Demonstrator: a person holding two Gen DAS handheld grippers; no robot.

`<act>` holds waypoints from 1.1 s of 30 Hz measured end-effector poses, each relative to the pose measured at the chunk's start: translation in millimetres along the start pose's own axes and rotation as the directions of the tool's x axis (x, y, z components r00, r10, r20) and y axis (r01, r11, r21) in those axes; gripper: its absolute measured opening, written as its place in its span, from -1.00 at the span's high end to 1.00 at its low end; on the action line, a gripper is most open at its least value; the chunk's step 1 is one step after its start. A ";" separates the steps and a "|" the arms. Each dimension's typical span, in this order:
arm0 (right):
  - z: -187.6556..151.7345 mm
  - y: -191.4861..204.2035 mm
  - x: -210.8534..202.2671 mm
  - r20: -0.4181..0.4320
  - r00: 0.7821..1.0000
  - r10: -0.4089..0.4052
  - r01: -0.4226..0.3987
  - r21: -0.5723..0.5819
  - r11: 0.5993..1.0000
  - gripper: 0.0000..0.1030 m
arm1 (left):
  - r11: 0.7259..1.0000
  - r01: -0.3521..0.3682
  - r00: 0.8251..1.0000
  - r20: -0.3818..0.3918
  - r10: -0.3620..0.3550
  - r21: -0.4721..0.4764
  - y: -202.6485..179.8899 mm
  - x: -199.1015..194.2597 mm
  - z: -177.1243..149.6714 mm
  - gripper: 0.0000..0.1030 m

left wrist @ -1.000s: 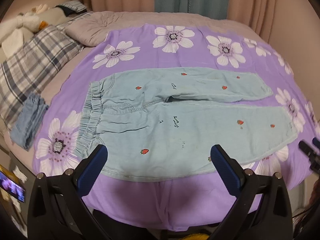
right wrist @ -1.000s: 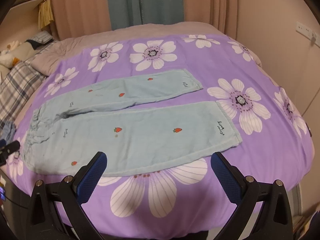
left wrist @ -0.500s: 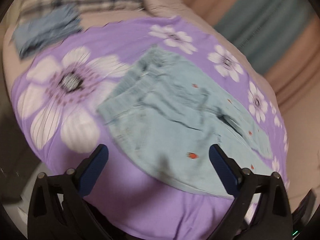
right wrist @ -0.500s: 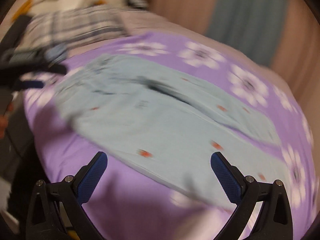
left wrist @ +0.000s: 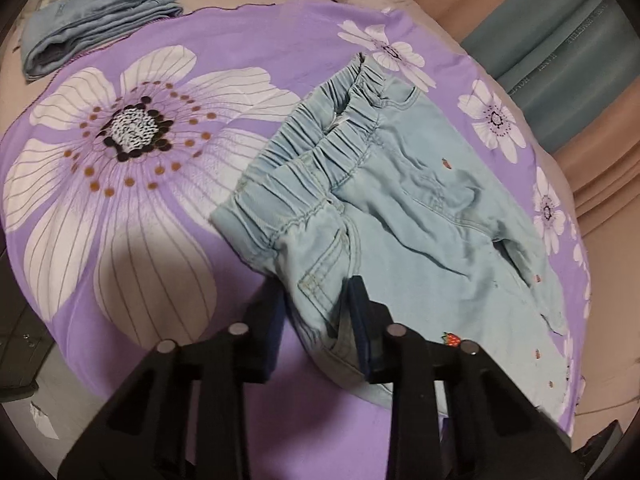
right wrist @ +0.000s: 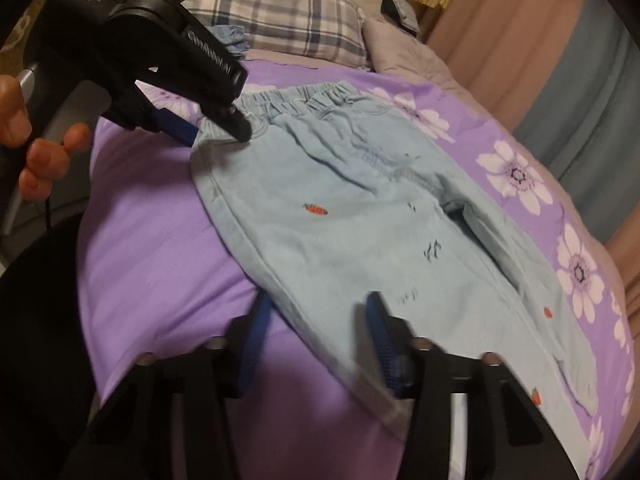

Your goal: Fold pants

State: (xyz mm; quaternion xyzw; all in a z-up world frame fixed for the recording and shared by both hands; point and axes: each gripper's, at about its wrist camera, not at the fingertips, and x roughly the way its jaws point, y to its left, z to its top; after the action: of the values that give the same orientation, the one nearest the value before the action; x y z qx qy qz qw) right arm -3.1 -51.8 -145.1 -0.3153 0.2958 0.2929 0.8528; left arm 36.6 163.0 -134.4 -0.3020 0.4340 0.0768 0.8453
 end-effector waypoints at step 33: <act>-98.4 -131.4 -22.8 -0.166 0.985 -0.051 0.135 0.553 0.822 0.23 | 0.922 0.049 0.999 -0.033 -0.039 0.383 -23.5 6.2 -23.7 0.42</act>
State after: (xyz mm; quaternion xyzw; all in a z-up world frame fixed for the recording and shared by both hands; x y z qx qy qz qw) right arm 40.7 -211.6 -143.1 -0.0847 0.4136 0.1274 0.8975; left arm 33.2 129.5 -139.3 -0.1413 0.4441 -0.0325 0.8842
